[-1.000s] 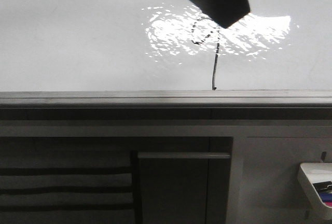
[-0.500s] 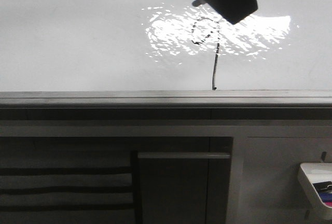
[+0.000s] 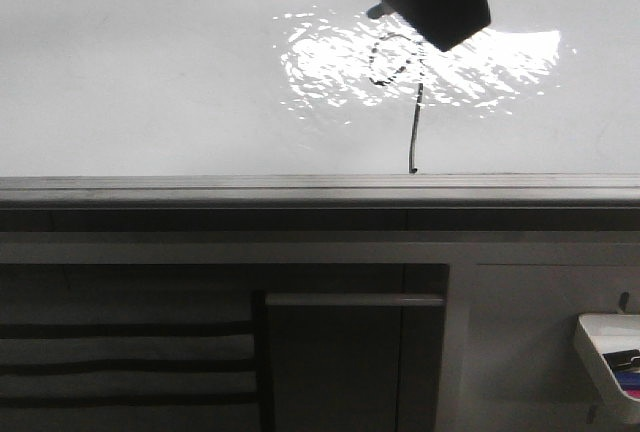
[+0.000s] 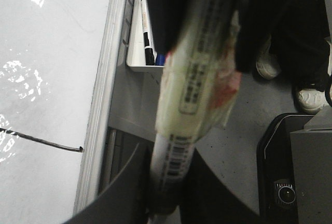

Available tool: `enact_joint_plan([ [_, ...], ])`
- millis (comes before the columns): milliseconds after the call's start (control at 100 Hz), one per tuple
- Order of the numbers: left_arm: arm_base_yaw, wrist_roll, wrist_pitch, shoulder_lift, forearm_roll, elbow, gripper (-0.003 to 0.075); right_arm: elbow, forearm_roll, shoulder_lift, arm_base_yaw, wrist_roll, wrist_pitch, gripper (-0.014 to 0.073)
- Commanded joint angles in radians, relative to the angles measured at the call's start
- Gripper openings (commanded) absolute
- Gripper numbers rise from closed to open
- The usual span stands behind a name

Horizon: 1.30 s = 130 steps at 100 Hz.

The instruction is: Write number 9 on whiteboard

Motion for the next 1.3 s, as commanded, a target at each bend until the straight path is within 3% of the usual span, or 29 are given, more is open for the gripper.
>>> enact_joint_plan([
  [0, -0.004, -0.016, -0.056, -0.033, 0.000, -0.038, -0.0020, -0.031, 0.026, -0.010, -0.006, -0.014, -0.002, 0.0238],
  [130, 0.029, -0.113, 0.008, -0.051, 0.100, -0.038, -0.0020, -0.033, -0.065, -0.042, -0.008, 0.061, -0.047, 0.0260],
  [260, 0.109, -0.398, 0.110, -0.074, 0.257, -0.038, -0.0020, -0.033, -0.190, -0.093, -0.010, 0.197, -0.113, 0.0260],
  [350, 0.192, -0.593, 0.161, -0.088, 0.344, -0.024, -0.0020, -0.033, -0.221, -0.115, -0.010, 0.219, -0.117, 0.0260],
  [530, 0.373, -0.837, 0.086, -0.121, 0.440, 0.101, -0.0020, -0.033, -0.221, -0.117, -0.010, 0.219, -0.111, 0.0260],
  [710, 0.528, -0.978, -0.166, -0.133, 0.440, 0.262, -0.0020, -0.032, -0.221, -0.113, -0.010, 0.219, -0.117, 0.0260],
  [890, 0.610, -1.075, -0.428, -0.133, 0.432, 0.384, -0.0020, -0.032, -0.221, -0.113, -0.010, 0.219, -0.121, 0.0260],
  [1290, 0.634, -1.088, -0.465, -0.131, 0.431, 0.404, 0.0002, -0.032, -0.221, -0.113, -0.010, 0.219, -0.132, 0.0260],
])
